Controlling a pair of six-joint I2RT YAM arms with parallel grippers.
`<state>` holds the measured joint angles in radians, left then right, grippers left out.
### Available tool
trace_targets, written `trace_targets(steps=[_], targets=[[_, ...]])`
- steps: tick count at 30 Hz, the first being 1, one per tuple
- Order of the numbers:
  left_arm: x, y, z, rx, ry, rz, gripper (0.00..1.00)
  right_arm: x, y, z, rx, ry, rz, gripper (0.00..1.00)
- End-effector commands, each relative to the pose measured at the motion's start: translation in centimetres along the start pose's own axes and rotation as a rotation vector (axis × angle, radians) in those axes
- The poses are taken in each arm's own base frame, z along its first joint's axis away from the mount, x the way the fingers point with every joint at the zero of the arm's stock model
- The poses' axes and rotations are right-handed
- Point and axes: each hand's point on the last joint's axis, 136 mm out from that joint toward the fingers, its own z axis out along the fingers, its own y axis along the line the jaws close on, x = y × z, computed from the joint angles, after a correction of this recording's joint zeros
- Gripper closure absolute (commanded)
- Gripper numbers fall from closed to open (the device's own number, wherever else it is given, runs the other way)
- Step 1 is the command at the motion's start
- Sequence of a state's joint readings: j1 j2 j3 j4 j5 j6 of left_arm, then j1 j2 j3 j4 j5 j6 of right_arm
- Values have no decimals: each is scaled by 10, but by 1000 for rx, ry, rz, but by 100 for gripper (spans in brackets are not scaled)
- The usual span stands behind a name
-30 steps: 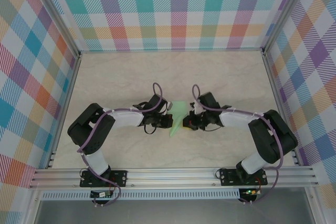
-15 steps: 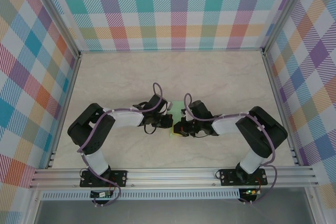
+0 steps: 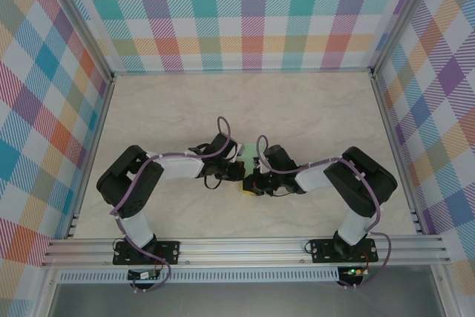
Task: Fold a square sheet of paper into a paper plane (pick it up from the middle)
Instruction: Third fold the triangle at the center of the table.
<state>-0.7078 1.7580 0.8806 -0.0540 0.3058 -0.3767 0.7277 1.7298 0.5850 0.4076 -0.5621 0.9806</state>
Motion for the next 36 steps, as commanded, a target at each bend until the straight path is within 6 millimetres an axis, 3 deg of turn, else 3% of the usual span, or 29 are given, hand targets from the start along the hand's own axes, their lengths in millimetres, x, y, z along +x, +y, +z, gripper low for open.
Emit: trace_targets(steps=[1, 6, 13, 18, 28, 31, 36], targets=[[17, 15, 8, -41, 70, -12, 99, 5, -10, 4, 11, 7, 4, 100], [16, 15, 8, -44, 69, -9, 99, 6, -12, 1, 36, 6, -6, 100], [16, 15, 8, -44, 71, -10, 99, 6, 10, -10, -4, -6, -46, 98], [16, 15, 10, -42, 76, -10, 99, 12, 12, -2, -17, 31, -53, 99], [16, 14, 9, -41, 76, -8, 99, 17, -30, 8, 123, 41, 18, 99], [17, 15, 10, -43, 80, -8, 99, 18, -18, 11, 96, 77, -5, 100], [17, 16, 8, -51, 80, -1, 99, 10, 14, -14, 46, 13, -86, 99]])
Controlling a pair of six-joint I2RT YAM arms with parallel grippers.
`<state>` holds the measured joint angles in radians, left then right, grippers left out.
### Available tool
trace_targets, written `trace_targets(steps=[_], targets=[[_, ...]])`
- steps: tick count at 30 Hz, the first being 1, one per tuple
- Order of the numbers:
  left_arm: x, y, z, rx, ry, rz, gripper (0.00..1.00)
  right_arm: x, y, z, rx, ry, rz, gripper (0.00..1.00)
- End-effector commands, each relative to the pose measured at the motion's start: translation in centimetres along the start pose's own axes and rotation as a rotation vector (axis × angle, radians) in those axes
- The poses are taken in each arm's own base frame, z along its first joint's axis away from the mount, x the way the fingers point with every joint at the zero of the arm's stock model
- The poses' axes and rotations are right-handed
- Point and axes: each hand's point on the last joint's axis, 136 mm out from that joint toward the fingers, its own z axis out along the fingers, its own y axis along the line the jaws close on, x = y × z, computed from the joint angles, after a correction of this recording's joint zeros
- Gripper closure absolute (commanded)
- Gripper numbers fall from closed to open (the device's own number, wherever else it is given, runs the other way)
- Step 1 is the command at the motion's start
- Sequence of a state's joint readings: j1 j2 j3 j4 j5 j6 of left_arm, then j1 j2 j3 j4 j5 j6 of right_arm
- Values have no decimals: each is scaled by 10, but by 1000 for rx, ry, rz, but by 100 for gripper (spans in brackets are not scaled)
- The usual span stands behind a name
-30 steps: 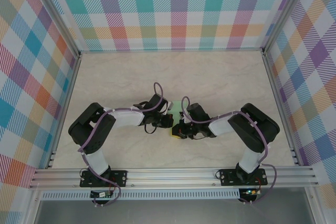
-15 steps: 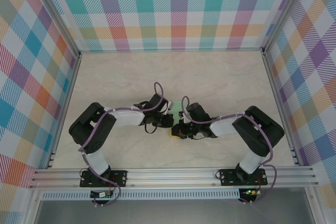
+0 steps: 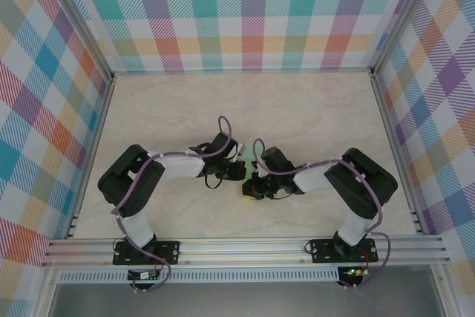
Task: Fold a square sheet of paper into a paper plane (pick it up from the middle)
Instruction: Third fold the triangle at the center of the table.
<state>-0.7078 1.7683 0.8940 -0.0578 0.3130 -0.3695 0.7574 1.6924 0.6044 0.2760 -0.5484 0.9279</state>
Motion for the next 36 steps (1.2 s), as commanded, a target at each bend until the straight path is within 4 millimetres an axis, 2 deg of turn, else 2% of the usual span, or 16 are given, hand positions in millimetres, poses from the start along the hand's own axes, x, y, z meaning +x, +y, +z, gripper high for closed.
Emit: trace_targets(steps=[1, 3, 7, 17, 19, 25, 29, 31, 36], targets=[[19, 17, 7, -57, 77, -9, 99, -8, 20, -21, -23, -52, -72, 98], [19, 17, 7, -56, 78, -9, 99, -14, 26, -30, -51, -77, -83, 98], [19, 17, 7, -56, 78, -8, 99, -31, 24, -39, -68, -109, -71, 98], [21, 18, 8, -58, 83, -9, 99, -44, 21, -24, -100, -80, -54, 98], [21, 19, 8, -58, 83, -9, 99, -44, 17, -22, -86, -76, -52, 98], [20, 18, 8, -56, 80, -9, 99, -41, -13, -12, -8, -70, -19, 98], [20, 18, 8, -59, 84, -6, 99, -39, -21, -11, 11, -71, -7, 98], [19, 18, 8, -58, 83, -5, 99, -40, -17, -14, 4, -72, -13, 98], [20, 18, 8, -59, 85, -6, 99, -47, 8, -31, -36, -98, -59, 97]])
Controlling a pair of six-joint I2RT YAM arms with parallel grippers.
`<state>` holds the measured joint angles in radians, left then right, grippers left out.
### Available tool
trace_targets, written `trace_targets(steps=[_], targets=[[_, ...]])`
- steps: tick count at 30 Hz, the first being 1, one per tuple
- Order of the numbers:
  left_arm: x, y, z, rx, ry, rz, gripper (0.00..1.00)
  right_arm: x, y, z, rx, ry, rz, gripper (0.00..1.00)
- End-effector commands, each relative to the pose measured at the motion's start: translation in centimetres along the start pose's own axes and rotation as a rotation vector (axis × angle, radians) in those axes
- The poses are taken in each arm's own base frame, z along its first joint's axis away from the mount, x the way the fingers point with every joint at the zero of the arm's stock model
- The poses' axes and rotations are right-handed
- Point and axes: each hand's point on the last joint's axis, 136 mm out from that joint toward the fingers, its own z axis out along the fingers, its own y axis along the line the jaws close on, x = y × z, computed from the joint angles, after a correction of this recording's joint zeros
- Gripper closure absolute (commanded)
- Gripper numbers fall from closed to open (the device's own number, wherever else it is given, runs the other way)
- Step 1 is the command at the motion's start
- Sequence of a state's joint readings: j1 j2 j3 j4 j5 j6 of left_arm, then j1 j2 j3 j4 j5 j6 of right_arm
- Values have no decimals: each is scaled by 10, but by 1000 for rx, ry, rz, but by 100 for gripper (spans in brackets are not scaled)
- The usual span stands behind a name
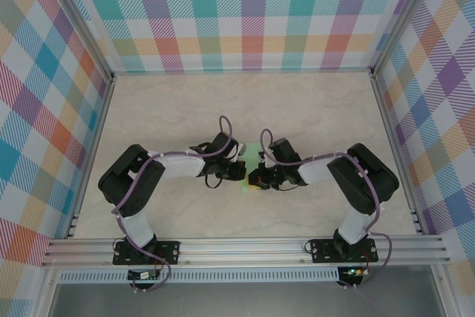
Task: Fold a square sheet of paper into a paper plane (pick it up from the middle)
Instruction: Third fold the triangle at the center of the table.
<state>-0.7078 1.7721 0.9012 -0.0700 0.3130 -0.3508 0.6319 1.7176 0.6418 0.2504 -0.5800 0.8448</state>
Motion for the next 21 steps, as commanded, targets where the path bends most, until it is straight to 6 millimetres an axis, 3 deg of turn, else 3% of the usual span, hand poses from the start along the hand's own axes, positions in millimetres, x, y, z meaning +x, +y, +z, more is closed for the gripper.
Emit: trace_targets(steps=[1, 9, 21], targets=[[20, 18, 8, -56, 79, -22, 99, -12, 22, -16, -28, -41, -67, 97], [19, 17, 7, -55, 79, -21, 99, -32, 22, -24, -48, -60, -75, 98], [20, 18, 8, -55, 82, -21, 99, -29, -25, -7, 45, -43, -3, 98]])
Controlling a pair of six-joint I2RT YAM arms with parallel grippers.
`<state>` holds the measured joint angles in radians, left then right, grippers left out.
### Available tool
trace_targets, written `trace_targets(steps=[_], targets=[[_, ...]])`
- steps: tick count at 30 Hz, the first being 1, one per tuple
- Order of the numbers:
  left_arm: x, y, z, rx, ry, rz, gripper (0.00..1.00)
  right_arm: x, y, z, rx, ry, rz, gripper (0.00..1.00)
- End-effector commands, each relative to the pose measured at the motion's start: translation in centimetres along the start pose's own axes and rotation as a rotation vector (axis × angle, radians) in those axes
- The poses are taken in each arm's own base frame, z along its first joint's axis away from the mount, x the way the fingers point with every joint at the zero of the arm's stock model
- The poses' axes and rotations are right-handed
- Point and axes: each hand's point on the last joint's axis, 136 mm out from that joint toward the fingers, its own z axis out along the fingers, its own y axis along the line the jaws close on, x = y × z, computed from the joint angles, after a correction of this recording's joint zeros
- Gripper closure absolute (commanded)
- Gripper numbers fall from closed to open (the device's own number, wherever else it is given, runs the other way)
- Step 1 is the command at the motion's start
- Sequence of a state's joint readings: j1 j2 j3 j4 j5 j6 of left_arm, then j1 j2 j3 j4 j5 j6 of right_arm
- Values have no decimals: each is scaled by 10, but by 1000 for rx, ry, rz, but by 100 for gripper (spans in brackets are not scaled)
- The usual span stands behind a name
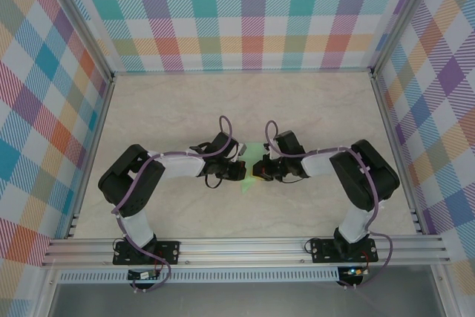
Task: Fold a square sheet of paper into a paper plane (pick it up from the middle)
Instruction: Third fold the triangle at the center of the table.
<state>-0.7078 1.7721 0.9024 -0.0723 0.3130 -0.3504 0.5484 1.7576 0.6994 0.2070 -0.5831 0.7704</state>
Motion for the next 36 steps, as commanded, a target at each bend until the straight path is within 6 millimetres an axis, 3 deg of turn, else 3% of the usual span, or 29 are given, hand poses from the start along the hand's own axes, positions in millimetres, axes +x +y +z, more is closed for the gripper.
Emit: trace_targets(steps=[1, 4, 11, 15, 21, 28, 36], targets=[[20, 18, 9, -55, 83, -20, 99, 4, -19, 4, 45, 9, 11, 98], [21, 18, 9, -56, 86, -21, 99, 6, -26, 4, 69, 19, 30, 98], [21, 19, 8, -59, 89, -20, 99, -11, 10, -21, 3, -30, -35, 97], [21, 18, 9, -56, 89, -19, 99, -20, 11, -26, -24, -35, -35, 97], [20, 18, 9, -56, 88, -20, 99, -21, -3, -18, -2, -15, -17, 97], [21, 18, 9, -59, 90, -19, 99, -17, -44, -8, 137, -2, 57, 98], [23, 19, 8, -64, 95, -17, 99, -34, -1, -34, 32, -46, 11, 97]])
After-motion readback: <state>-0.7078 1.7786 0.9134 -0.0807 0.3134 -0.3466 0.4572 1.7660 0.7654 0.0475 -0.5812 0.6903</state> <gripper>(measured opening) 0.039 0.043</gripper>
